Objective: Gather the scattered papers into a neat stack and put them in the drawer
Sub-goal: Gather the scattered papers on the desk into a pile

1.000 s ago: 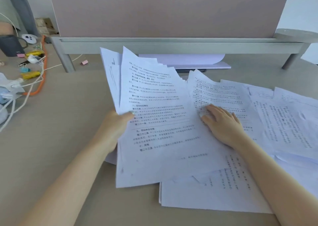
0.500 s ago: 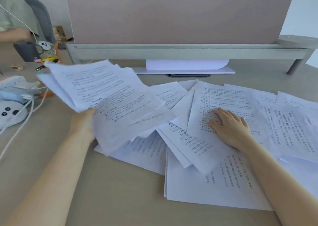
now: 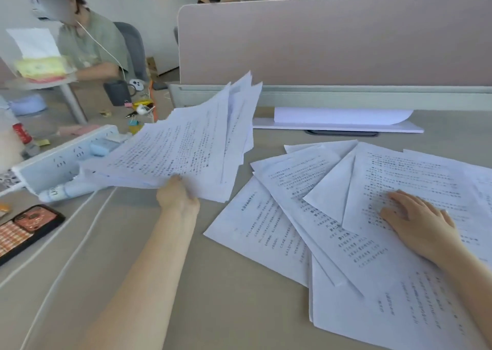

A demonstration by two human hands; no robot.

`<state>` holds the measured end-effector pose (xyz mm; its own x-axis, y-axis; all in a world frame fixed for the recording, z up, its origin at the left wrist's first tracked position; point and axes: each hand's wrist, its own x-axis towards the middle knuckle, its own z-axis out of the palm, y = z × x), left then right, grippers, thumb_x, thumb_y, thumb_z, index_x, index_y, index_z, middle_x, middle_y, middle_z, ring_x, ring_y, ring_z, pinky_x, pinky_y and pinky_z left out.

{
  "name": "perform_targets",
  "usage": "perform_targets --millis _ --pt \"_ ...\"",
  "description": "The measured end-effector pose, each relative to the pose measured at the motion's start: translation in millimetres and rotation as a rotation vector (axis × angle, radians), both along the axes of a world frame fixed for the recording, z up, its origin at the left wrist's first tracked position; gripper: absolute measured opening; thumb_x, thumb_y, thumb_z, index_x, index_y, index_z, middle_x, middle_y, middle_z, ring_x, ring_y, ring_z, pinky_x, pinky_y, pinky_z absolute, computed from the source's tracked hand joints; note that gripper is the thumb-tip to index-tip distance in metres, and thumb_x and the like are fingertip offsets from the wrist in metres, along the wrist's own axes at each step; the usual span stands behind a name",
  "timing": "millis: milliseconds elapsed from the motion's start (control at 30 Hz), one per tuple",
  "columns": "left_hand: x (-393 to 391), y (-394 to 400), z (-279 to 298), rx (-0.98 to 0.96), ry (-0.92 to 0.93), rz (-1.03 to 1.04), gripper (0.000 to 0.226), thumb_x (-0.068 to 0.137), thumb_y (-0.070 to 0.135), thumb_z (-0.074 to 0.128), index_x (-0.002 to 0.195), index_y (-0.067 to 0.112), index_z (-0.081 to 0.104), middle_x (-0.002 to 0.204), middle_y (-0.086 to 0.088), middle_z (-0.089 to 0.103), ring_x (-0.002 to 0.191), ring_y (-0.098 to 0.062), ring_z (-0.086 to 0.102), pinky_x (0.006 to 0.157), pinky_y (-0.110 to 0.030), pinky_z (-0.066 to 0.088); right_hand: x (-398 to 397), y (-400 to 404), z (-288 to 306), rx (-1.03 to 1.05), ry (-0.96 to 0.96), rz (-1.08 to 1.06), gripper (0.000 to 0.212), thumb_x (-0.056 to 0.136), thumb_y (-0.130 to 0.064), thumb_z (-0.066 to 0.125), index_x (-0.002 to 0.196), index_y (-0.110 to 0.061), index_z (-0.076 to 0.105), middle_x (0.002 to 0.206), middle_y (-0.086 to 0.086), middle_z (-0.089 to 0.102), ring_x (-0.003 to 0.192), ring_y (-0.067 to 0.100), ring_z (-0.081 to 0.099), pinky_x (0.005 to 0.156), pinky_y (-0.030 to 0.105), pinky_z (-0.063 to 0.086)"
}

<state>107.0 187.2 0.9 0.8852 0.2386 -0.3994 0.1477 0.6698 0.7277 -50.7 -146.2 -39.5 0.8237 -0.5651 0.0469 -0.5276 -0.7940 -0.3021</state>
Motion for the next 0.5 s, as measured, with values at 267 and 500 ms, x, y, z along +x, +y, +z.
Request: perform_targets --millis 267,500 --pt "-46.8 -78.7 -7.9 0.362 -0.127 -0.591 0.018 0.091 0.003 0.048 0.097 0.012 0.063 0.101 -0.012 0.066 0.086 -0.023 0.064 0.073 -0.034 0.055 0.5 -4.5 1.3 0.268 -0.272 -0.052 0.019 0.093 -0.024 0.047 0.108 -0.021 0.058 0.12 0.015 0.062 0.097 0.029 0.054 0.085 0.037 0.04" --pt "-47.1 -89.6 -13.8 0.252 -0.164 -0.773 0.047 0.089 0.016 0.053 0.135 0.016 0.044 0.125 0.001 0.062 0.112 -0.014 0.059 0.102 -0.033 0.042 -22.7 -55.8 13.0 0.383 -0.404 -0.373 0.043 0.085 -0.05 0.041 0.114 -0.021 0.057 0.109 0.01 0.064 0.095 0.027 0.06 0.082 0.04 0.044"
